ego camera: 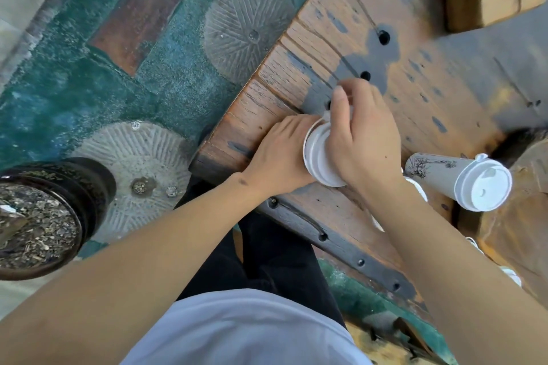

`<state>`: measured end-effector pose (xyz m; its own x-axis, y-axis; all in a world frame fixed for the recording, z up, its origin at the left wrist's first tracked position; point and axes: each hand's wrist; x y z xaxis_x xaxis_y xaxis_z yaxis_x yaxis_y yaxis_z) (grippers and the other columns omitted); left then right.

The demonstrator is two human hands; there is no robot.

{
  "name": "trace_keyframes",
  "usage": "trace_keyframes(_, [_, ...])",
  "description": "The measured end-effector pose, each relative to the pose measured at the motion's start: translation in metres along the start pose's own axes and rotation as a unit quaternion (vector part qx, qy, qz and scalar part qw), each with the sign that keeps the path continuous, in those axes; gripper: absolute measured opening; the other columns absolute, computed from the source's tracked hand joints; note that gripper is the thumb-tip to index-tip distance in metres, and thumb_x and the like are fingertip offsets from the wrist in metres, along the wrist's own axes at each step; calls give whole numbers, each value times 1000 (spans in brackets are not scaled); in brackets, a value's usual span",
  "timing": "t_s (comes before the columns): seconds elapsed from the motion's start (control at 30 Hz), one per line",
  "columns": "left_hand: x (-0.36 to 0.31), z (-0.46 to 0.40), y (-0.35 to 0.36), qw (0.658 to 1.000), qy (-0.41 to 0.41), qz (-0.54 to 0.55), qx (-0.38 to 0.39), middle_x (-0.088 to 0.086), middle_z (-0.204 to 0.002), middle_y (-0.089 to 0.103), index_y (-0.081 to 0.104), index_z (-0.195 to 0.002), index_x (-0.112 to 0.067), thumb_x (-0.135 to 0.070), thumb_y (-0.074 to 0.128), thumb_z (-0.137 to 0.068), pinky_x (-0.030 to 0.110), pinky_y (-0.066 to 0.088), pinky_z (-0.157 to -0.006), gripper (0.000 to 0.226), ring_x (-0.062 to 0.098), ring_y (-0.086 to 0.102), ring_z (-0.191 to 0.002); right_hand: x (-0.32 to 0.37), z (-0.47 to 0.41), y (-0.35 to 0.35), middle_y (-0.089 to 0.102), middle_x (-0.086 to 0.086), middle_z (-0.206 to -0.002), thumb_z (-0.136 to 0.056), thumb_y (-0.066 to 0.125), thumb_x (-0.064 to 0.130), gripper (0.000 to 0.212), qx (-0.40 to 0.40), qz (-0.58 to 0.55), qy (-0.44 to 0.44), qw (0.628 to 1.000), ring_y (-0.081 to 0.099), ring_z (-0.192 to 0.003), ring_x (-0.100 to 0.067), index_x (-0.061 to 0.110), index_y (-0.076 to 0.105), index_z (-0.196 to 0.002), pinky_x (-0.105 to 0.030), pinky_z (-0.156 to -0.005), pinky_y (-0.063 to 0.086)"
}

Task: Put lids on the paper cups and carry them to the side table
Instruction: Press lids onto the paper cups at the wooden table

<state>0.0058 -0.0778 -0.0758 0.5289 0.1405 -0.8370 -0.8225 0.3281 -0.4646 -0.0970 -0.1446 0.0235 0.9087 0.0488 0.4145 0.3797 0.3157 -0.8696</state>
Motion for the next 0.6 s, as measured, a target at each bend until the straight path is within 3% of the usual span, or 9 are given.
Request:
trace_keyframes(0.07, [-2,2,6,1000,-2,-3,-3,5,-133,63,55,-136,-12,-56,55,-82,42,45,-108,69,25,58,-125,-1,-1,4,65,-1,-92,-102,25,44,45,39,41,32,998,60,-90,-27,16,61,-95,-36,-73,37])
trace_keyframes(0.2, [-6,2,2,1000,-4,-3,-2,9,-133,63,56,-135,-9,-53,51,-81,42,44,-108,70,30,59,-124,-2,-3,5,70,-8,-80,-93,24,34,50,53,95,37,993,54,-72,-32,12,69,-95,-37,-66,33])
trace_keyframes(0.47, [-4,1,5,1000,-16,-23,0,8,-133,62,54,-138,-10,-54,52,-81,44,45,-108,72,29,58,-123,-5,-5,7,68,-9,-73,-92,26,32,47,34,80,38,995,59,-70,-34,11,67,-88,-38,-64,43])
trace_keyframes(0.6, [-10,3,1,1000,4,-14,-16,8,-127,64,55,-133,-10,-52,56,-80,31,37,-105,68,21,55,-117,-7,-4,11,67,-5,-79,-98,28,34,44,-4,15,24,1000,61,-75,-27,9,64,-90,-45,-71,50])
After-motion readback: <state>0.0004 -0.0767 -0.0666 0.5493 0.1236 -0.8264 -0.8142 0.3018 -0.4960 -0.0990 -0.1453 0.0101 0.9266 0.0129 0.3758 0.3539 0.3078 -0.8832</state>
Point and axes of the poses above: each hand's wrist, its own z-axis away from the middle knuckle, its own y-axis out of the palm, x = y × z
